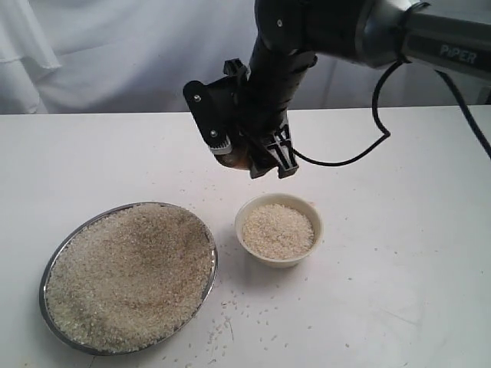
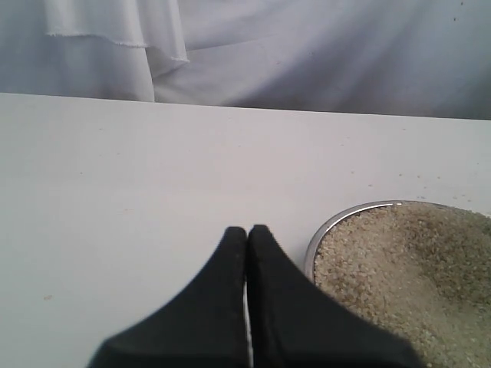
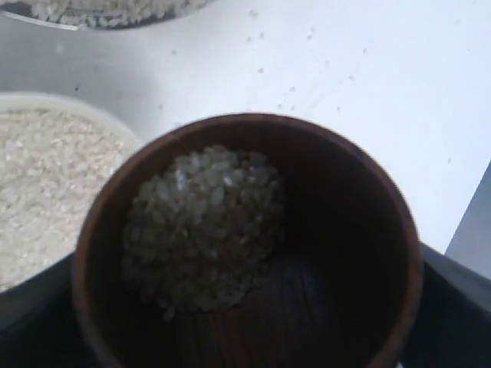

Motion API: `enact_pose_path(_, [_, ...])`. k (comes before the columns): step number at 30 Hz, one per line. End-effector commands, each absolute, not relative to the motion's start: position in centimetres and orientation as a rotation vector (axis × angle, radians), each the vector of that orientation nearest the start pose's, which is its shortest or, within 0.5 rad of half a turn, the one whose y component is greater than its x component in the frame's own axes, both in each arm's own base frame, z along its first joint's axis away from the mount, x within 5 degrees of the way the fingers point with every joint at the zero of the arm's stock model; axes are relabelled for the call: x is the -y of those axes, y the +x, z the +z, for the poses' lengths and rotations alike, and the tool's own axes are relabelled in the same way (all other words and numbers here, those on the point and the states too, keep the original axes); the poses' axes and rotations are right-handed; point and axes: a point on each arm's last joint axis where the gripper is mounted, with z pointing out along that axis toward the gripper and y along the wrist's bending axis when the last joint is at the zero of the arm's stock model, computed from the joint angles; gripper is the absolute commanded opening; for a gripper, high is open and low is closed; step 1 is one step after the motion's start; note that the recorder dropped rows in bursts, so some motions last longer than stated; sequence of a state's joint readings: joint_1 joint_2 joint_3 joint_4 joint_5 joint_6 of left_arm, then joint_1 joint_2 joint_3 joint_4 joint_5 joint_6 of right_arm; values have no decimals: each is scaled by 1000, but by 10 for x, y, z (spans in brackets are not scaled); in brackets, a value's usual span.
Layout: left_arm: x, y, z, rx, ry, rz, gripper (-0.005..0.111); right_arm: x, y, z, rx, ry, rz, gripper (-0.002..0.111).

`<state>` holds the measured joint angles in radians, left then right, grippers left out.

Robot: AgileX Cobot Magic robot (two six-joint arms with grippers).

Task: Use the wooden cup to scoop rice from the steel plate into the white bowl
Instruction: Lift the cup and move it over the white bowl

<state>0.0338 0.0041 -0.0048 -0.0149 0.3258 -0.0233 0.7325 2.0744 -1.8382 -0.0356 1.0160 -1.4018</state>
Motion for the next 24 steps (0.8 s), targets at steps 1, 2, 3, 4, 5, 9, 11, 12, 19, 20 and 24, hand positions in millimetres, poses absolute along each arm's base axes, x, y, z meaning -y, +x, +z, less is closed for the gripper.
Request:
enact_pose_path(1, [-1, 54, 184, -1801, -64, -7, 0, -287, 336, 259, -1365, -2436, -306, 0])
enact_pose_path(2, [-1, 54, 184, -1801, -64, -7, 0, -285, 334, 258, -1367, -2447, -320, 0])
enact_pose_path(3, [-1, 54, 184, -1801, -64, -7, 0, -282, 332, 259, -1374, -2448, -327, 0])
enact_pose_path(4, [-1, 54, 184, -1801, -64, -7, 0, -279, 330, 258, -1380, -2454, -339, 0])
enact_pose_path(5, [-1, 54, 184, -1801, -64, -7, 0, -276, 329, 258, -1391, -2455, -357, 0])
enact_pose_path(9, [-1, 54, 184, -1801, -64, -7, 0, -265, 327, 251, -1408, -2471, -445, 0])
enact_pose_path(11, [-1, 54, 184, -1801, -64, -7, 0, -262, 327, 247, -1399, -2458, -487, 0])
enact_pose_path(12, [-1, 54, 184, -1801, -64, -7, 0, -262, 328, 244, -1400, -2449, -492, 0])
enact_pose_path(19, [-1, 54, 184, -1801, -64, -7, 0, -254, 331, 229, -1320, -2499, -672, 0])
enact_pose_path(20, [-1, 54, 184, -1801, -64, -7, 0, -254, 331, 228, -1310, -2502, -681, 0])
enact_pose_path(24, [-1, 54, 184, -1801, -64, -7, 0, -255, 332, 226, -1247, -2507, -726, 0])
